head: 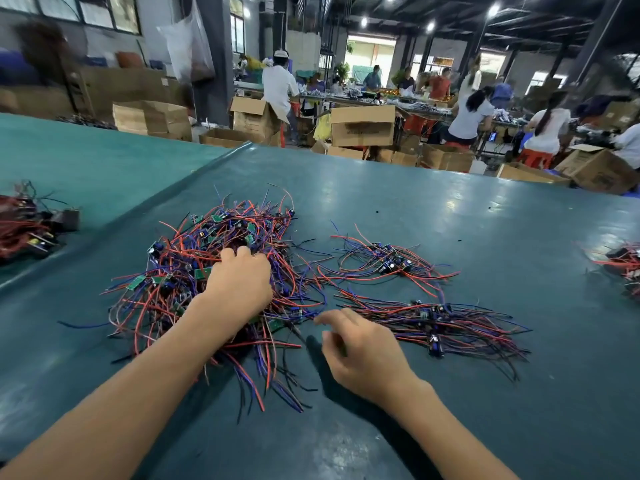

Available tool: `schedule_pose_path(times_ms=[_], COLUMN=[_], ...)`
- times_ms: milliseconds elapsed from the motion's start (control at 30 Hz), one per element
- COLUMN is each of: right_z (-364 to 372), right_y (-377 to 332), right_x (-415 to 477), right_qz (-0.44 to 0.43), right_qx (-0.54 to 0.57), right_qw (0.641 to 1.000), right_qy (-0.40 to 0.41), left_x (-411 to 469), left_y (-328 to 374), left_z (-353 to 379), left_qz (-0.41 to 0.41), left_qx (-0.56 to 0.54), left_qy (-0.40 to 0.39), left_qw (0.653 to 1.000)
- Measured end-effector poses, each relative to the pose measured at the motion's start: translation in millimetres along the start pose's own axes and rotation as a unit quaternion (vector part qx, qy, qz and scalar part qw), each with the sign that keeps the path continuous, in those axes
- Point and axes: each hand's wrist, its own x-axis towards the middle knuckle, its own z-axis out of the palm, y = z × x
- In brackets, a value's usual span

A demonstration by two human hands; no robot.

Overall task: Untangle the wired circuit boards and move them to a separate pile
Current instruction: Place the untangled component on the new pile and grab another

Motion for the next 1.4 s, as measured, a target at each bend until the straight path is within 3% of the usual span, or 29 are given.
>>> schedule_pose_path(times_ms=[133,367,467,733,900,1000,1100,1233,1400], right_z=[2,-4,-5,-4,-4,-2,0,0,-2], right_y=[-6,-1,-1,1,3,5,5,4,4], right_x=[-5,-17,-15,-15,-16,-16,-15,-15,-15], right_qz=[-0.060,-0.098,-0.092,-0.087,-0.086,-0.080,-0.070,-0.061,-0.051], right_qx=[-0.023,-0.011,-0.002,0.014,0.017,0.019,0.024,0.028,0.032], right_qw=[0.998,0.993,0.993,0.993,0.992,0.993,0.993,0.994,0.996], right_qy=[0.025,0.069,0.069,0.082,0.087,0.086,0.089,0.080,0.070], left_x=[5,-6,-7,-16,-16,-12,-9,-10,-7], left_y=[-1,-12,-16,-16,-22,-27,-35,-45,-44], left_z=[5,-7,-14,-19,-21,-38,-54,-68,-84], left_qz=[0.066,0.107,0.126,0.155,0.151,0.136,0.141,0.132,0.127], left_qx=[0.011,-0.105,-0.024,0.131,0.174,0.094,-0.081,-0.318,-0.445], left_qy=[-0.013,-0.060,-0.063,0.037,0.073,0.059,0.048,0.074,0.166], left_qw=[0.998,0.987,0.990,0.978,0.970,0.985,0.986,0.936,0.871])
